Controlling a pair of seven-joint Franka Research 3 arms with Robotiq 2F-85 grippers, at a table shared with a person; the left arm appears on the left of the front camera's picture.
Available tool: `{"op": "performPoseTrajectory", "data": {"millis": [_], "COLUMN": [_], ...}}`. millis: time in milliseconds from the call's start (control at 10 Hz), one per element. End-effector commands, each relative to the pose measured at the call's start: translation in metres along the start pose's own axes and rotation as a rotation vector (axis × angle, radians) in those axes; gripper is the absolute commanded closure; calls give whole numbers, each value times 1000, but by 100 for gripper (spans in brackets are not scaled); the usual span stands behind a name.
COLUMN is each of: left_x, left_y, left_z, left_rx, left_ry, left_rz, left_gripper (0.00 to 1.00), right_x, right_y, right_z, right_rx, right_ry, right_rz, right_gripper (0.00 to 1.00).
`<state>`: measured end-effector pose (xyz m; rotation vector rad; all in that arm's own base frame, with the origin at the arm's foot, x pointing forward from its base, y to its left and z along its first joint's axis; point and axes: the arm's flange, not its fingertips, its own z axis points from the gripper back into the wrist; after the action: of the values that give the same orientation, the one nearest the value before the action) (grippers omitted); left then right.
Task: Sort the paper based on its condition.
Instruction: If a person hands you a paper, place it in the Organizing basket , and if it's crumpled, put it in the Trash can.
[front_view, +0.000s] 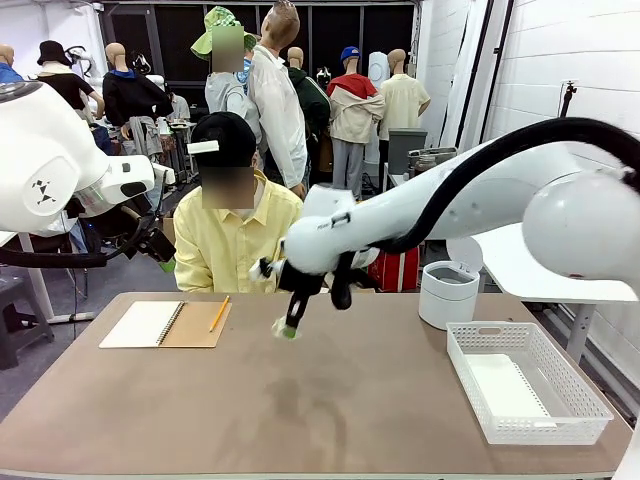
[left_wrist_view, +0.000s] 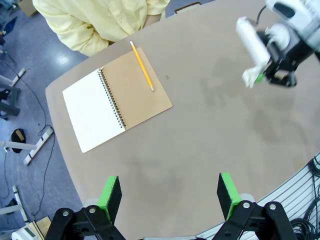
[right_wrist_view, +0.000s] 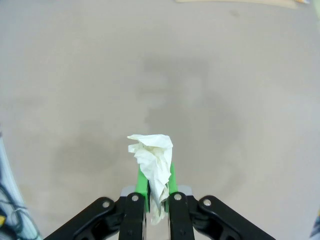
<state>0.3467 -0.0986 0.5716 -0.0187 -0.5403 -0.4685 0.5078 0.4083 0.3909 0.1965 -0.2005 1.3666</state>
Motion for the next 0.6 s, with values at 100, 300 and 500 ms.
{"op": "performPoseTrajectory", "data": {"millis": [100,300,500], "left_x": [0,0,0], "left_y": [1,1,1], "left_z": [0,0,0], "left_rx": [4,4,4], "left_ry": [0,0,0], "left_rz": [-2,-2,-2], "left_gripper": [0,0,0], "right_x": [-51,-85,-100], "right_y": [-19,-49,-68], "right_z": [53,86,99], "right_rx": [-128,-231,-301], "right_ry": [126,221,257], "right_rz": [-151,-274,-344], "right_gripper": [85,85,85]}}
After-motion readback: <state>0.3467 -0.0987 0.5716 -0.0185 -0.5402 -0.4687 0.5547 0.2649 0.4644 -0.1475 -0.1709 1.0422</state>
